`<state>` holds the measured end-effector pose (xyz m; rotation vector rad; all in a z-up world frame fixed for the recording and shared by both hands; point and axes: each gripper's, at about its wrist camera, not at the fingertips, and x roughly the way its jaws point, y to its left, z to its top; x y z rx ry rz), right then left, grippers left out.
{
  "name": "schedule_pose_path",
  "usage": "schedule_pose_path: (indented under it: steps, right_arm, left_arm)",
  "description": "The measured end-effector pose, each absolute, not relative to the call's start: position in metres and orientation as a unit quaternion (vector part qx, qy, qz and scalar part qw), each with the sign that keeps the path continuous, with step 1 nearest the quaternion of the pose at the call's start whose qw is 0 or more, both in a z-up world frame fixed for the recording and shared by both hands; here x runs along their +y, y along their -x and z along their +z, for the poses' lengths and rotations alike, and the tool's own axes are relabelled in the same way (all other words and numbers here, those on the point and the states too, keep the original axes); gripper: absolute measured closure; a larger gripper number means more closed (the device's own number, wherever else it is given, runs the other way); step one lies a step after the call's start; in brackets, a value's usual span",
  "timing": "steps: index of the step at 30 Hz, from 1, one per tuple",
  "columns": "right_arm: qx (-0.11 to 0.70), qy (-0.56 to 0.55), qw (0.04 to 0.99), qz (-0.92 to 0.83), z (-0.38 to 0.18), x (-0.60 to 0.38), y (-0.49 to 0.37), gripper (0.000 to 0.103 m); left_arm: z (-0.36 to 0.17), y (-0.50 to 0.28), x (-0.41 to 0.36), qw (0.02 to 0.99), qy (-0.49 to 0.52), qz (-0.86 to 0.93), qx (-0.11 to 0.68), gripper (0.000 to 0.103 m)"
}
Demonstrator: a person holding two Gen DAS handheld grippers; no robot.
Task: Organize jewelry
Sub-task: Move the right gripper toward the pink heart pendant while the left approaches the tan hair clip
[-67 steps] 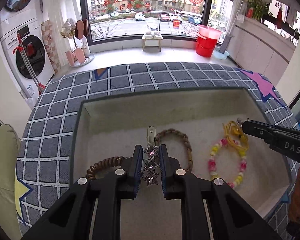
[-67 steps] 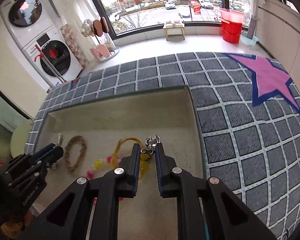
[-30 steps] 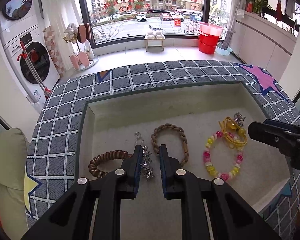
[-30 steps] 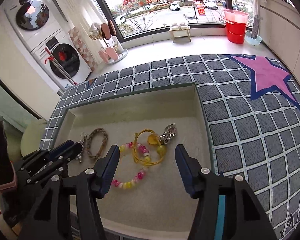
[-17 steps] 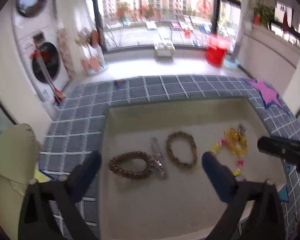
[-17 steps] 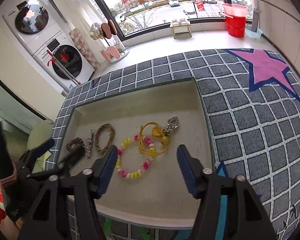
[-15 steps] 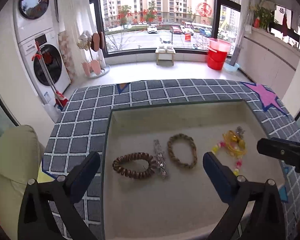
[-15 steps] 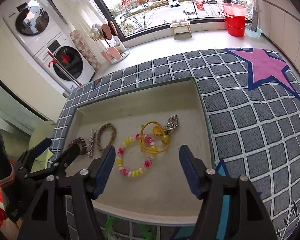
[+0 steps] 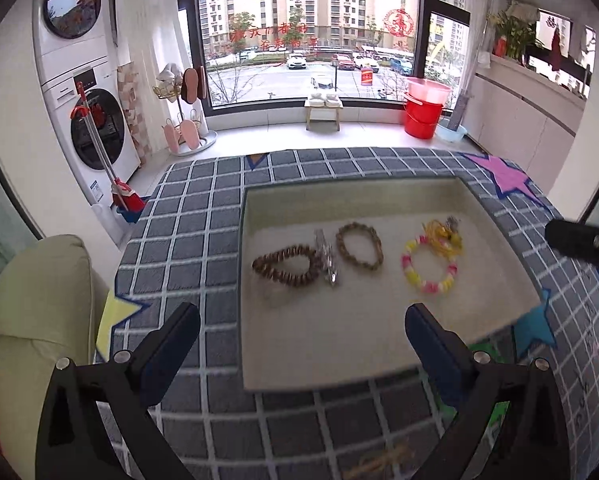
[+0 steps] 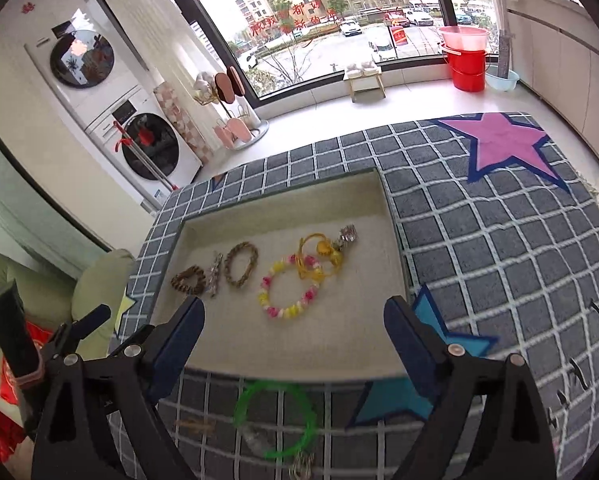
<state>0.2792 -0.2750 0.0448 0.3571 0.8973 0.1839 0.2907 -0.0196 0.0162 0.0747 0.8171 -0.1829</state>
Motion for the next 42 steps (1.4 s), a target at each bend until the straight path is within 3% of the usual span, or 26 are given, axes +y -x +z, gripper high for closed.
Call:
schedule_pose_path:
  steps: [15,23,35,37,39,42]
  right_arm:
    - [0.488,-0.163,0.854,0.083,0.014,-0.273,-0.202,0.010]
    - [0.524,-0.136,0.839,0.061,-0.022,-0.264,-0.176,0.010]
    - [0.519,-0.072,0.850,0.052,-0.030,-0.240,-0.177,0.010]
    - [0.517,-0.066,0.852,0.053,-0.031,-0.237,-0.179,0.014]
    - [0.516,-0.061,0.852,0.055,-0.033,-0.233,-0.181,0.026]
    - [0.520,-0.054,0.851,0.056,-0.037,-0.228,-0.187,0.034]
  left_arm:
    - [-0.016,-0.210,-0.023,0.893,-0.079,-0.138,0.421,0.000]
    - [-0.039,-0.201,-0.023,0.883,-0.095,-0.135,0.440,0.000]
    - [-0.047,-0.213,-0.031,0.875,-0.127,-0.157,0.440,0.000]
    - [-0.046,-0.214,-0.034,0.873,-0.132,-0.167,0.438,0.000]
    - [-0.046,-0.216,-0.037,0.870,-0.140,-0.177,0.437,0.000]
    - [-0.045,-0.217,-0.039,0.867,-0.147,-0.193,0.435,0.000]
